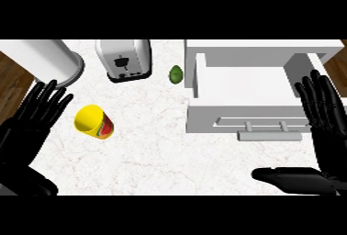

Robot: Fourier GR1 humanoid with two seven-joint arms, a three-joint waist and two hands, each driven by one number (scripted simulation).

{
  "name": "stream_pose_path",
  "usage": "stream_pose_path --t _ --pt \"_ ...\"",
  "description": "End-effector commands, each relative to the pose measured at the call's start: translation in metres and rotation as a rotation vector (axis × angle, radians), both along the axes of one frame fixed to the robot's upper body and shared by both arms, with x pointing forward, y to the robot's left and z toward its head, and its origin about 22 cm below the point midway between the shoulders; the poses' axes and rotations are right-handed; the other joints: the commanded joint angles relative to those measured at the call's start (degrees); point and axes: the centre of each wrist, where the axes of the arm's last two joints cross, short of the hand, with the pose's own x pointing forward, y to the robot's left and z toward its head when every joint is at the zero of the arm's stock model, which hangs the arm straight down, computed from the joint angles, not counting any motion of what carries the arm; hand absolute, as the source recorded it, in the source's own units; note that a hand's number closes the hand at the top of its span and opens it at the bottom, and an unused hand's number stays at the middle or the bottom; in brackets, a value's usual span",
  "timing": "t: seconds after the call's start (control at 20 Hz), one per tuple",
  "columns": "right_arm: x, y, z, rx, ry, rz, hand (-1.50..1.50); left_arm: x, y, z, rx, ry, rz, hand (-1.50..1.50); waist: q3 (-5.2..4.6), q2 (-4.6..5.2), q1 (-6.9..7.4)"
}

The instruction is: Pick up the cup, place it into the drawer and close the drawer

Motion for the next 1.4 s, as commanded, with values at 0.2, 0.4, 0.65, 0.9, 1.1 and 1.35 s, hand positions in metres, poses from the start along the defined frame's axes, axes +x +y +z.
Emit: stream_pose_path --t 0.2,0.4,0.65,0.9,1.1,1.35 --pt "0.003 0.007 0.000 -0.001 -0.003 0.010 -1.50 0.010 0.049 -0.035 0.099 0.053 0.138 -1.50 -0.03 0.08 -0.05" --pt "-0.001 -0.024 -0.005 -0.017 -0.008 0.007 -1.50 0.034 0.037 -0.061 0.125 0.099 0.154 -1.50 0.00 0.07 -0.43" --pt "0.015 -0.020 0.003 -0.003 0.004 -0.002 -1.50 0.035 0.044 -0.095 0.170 0.116 0.196 -1.50 -0.01 0.07 -0.28" --pt "-0.001 -0.005 0.000 0.011 -0.017 0.012 -1.50 0.033 0.068 -0.130 0.201 0.168 0.244 -1.50 -0.05 0.11 -0.70" --pt "0.009 -0.018 -0.014 -0.002 -0.013 0.012 -1.50 0.033 0.065 -0.149 0.195 0.179 0.241 -1.50 -0.03 0.09 -0.45" --pt "0.024 -0.020 -0.006 0.009 -0.017 0.034 -1.50 0.033 0.081 -0.159 0.159 0.171 0.277 -1.50 -0.15 0.48 -1.19"
